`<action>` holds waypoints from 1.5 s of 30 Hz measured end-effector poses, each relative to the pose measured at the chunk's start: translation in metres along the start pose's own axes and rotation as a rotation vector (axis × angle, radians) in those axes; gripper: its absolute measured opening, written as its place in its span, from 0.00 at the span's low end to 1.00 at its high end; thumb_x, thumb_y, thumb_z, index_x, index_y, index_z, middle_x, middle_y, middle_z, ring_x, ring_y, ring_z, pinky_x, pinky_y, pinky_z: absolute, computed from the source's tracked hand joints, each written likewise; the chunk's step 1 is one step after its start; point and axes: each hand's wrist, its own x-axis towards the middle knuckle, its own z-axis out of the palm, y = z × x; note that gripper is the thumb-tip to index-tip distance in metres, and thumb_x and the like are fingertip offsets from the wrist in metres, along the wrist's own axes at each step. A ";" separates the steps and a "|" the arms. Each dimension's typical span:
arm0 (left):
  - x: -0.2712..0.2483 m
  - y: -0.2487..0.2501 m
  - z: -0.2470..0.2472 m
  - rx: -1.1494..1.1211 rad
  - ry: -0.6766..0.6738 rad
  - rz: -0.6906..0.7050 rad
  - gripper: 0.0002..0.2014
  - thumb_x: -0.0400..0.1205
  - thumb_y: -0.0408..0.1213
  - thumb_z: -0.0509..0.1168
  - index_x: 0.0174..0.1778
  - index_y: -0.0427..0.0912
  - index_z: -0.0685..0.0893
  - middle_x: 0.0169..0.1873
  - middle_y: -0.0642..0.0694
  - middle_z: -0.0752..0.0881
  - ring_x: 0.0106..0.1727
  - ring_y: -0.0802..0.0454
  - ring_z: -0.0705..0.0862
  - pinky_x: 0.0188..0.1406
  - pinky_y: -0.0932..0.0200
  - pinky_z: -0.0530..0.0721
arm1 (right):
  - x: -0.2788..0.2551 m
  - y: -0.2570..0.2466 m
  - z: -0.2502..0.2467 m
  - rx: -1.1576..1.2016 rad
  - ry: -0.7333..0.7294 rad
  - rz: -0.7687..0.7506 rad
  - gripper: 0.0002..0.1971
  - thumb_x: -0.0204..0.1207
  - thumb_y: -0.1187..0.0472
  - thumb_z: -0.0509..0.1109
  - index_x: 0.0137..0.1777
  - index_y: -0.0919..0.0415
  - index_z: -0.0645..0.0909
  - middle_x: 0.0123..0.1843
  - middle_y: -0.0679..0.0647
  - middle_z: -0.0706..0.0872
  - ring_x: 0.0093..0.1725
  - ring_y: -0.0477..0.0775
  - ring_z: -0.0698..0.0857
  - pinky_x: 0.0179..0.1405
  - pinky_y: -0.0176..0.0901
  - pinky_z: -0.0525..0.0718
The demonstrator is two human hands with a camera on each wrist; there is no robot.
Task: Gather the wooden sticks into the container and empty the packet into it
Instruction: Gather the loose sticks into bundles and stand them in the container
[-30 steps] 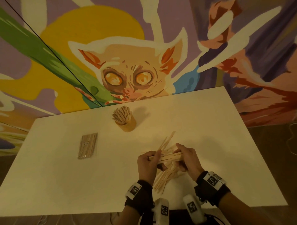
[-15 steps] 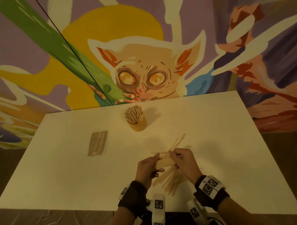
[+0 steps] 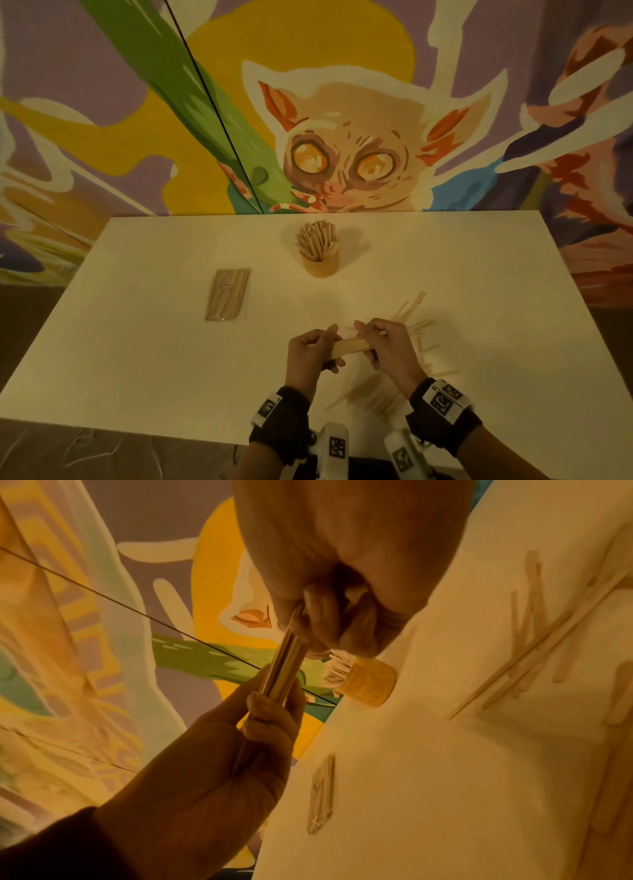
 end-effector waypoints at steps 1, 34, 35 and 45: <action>0.002 -0.001 -0.004 -0.022 -0.002 -0.018 0.17 0.82 0.38 0.68 0.40 0.24 0.86 0.27 0.35 0.85 0.23 0.45 0.82 0.21 0.58 0.78 | 0.002 0.002 0.004 -0.003 0.002 -0.004 0.20 0.81 0.57 0.71 0.35 0.75 0.78 0.20 0.57 0.72 0.19 0.52 0.66 0.18 0.38 0.64; 0.236 0.022 -0.050 0.536 -0.130 0.130 0.54 0.65 0.48 0.82 0.83 0.46 0.57 0.80 0.44 0.66 0.77 0.44 0.70 0.74 0.42 0.72 | 0.257 -0.112 0.059 -1.040 -0.028 -0.311 0.14 0.80 0.51 0.70 0.36 0.58 0.82 0.30 0.59 0.83 0.34 0.56 0.79 0.37 0.49 0.78; 0.242 0.021 -0.048 0.559 -0.152 0.155 0.55 0.64 0.52 0.82 0.83 0.48 0.57 0.80 0.44 0.65 0.78 0.44 0.68 0.76 0.40 0.70 | 0.259 -0.111 0.066 -1.103 -0.078 -0.307 0.13 0.81 0.50 0.68 0.38 0.56 0.82 0.34 0.59 0.84 0.38 0.58 0.80 0.39 0.48 0.77; 0.274 0.015 -0.041 0.496 -0.207 0.203 0.49 0.59 0.53 0.81 0.76 0.50 0.67 0.72 0.46 0.75 0.71 0.48 0.76 0.72 0.48 0.76 | 0.256 -0.057 0.105 -1.771 -0.357 -0.416 0.09 0.83 0.57 0.60 0.47 0.58 0.81 0.39 0.57 0.89 0.35 0.61 0.86 0.30 0.49 0.82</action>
